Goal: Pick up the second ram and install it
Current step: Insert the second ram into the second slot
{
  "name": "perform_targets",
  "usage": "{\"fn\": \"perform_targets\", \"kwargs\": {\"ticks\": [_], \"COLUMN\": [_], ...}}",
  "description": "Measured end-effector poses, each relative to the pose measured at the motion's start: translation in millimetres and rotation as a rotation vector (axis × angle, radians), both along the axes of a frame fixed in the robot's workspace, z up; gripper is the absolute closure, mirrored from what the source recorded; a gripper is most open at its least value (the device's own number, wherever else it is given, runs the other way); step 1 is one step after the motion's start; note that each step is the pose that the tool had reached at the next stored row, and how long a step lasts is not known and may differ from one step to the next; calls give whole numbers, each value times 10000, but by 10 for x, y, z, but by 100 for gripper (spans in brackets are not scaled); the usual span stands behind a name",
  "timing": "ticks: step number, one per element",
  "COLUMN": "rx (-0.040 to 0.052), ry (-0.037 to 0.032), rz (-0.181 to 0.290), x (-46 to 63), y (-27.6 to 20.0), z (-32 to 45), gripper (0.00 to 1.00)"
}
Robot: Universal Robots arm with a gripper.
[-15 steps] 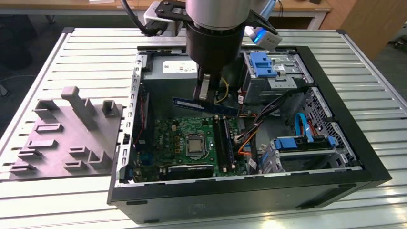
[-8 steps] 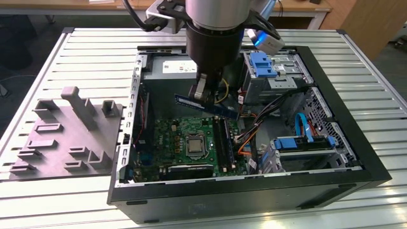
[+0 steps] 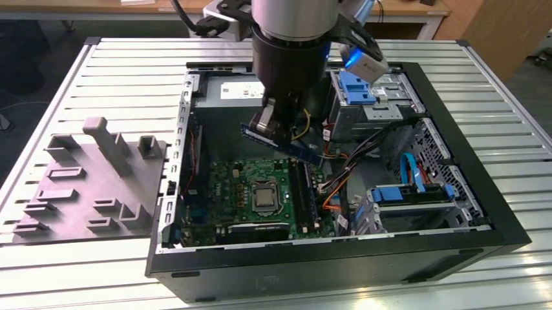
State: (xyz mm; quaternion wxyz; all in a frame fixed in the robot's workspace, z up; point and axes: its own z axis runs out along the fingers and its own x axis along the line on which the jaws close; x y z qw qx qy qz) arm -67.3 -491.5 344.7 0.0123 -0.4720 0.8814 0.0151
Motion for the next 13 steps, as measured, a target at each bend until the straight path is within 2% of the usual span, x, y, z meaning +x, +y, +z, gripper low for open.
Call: {"fn": "perform_targets", "kwargs": {"ticks": [13], "rx": [0], "ry": [0], "rz": [-2361], "x": [0], "y": [0], "z": [-6], "gripper": [89]}}
